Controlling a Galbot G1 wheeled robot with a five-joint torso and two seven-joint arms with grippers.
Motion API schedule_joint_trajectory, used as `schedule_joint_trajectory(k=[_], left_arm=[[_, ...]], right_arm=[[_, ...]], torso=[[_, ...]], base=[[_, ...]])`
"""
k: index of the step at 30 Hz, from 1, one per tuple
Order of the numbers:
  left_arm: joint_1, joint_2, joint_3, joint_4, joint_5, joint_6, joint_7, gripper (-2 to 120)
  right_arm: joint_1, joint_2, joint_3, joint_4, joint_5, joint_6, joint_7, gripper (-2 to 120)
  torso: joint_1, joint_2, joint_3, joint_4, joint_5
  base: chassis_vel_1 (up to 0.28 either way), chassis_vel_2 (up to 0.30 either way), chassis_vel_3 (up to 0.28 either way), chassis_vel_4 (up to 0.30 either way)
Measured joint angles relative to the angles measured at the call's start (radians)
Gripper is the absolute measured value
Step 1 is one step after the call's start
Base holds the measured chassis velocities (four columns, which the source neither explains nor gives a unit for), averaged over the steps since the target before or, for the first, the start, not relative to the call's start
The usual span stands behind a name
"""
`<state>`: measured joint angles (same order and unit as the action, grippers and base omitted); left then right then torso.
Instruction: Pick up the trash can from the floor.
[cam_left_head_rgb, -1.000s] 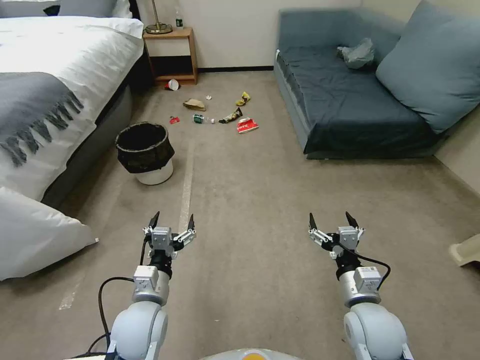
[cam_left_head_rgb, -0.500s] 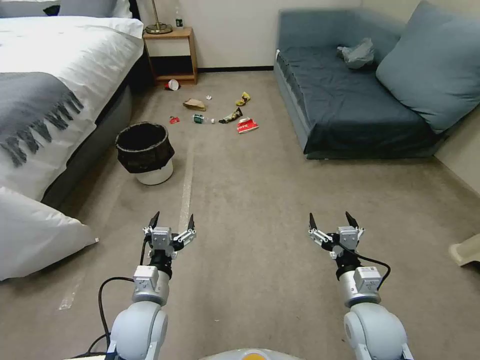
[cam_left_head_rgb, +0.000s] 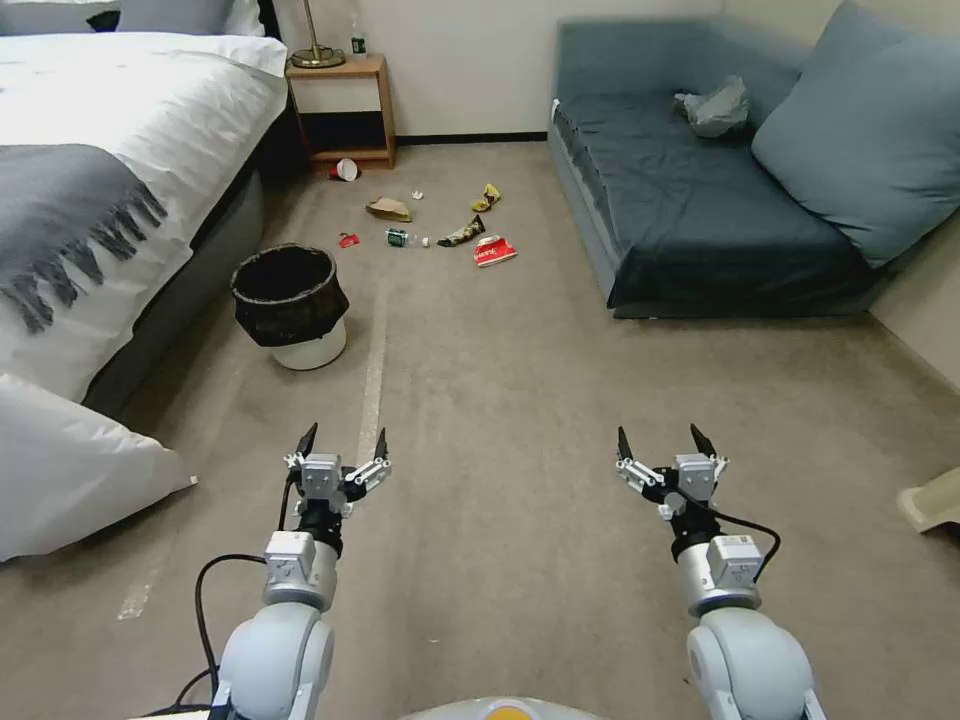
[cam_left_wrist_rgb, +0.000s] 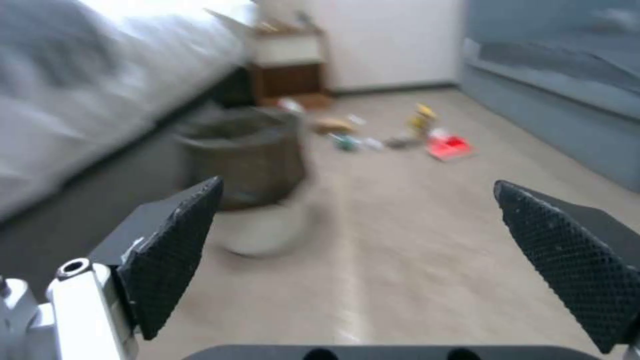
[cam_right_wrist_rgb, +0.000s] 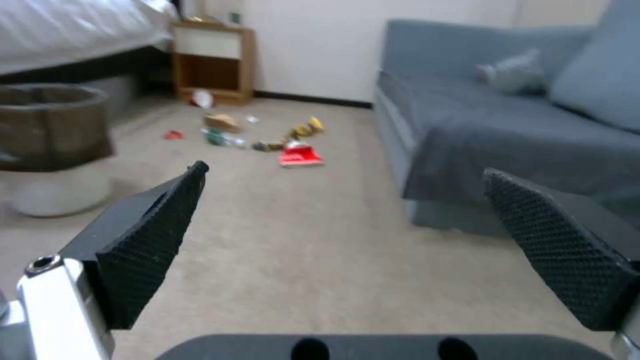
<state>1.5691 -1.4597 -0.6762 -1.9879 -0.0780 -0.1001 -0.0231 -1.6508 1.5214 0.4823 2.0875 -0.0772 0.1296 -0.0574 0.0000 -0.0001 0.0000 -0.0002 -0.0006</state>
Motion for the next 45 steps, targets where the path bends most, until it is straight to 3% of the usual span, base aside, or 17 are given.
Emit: schedule_joint_trajectory(k=[1, 4, 13, 45], left_arm=[[0.011, 0.021, -0.067, 0.007, -0.041, -0.053, -0.014, 100], [0.019, 0.038, -0.12, 0.012, -0.073, -0.097, -0.028, 100], [0.025, 0.042, -0.125, 0.045, -0.147, -0.203, 0.063, 100], [0.032, 0.031, -0.112, 0.066, -0.134, -0.245, 0.054, 100]], right_arm=[[-0.01, 0.003, -0.01, 0.007, -0.001, 0.01, -0.01, 100], [-0.013, 0.003, -0.011, 0.009, -0.001, 0.013, -0.013, 100], [0.001, 0.003, -0.006, 0.004, 0.003, 0.021, -0.006, 100], [0.003, 0.012, -0.015, 0.003, 0.01, 0.035, -0.004, 100]], torso=[[0.0, 0.0, 0.0, 0.0005, 0.0001], [0.0, 0.0, 0.0, 0.0009, 0.0012], [0.0, 0.0, 0.0, 0.0002, 0.0004], [0.0, 0.0, 0.0, 0.0002, 0.0006]], base=[[0.0, 0.0, 0.0, 0.0], [0.0, 0.0, 0.0, 0.0], [0.0, 0.0, 0.0, 0.0], [0.028, 0.03, 0.03, 0.031]])
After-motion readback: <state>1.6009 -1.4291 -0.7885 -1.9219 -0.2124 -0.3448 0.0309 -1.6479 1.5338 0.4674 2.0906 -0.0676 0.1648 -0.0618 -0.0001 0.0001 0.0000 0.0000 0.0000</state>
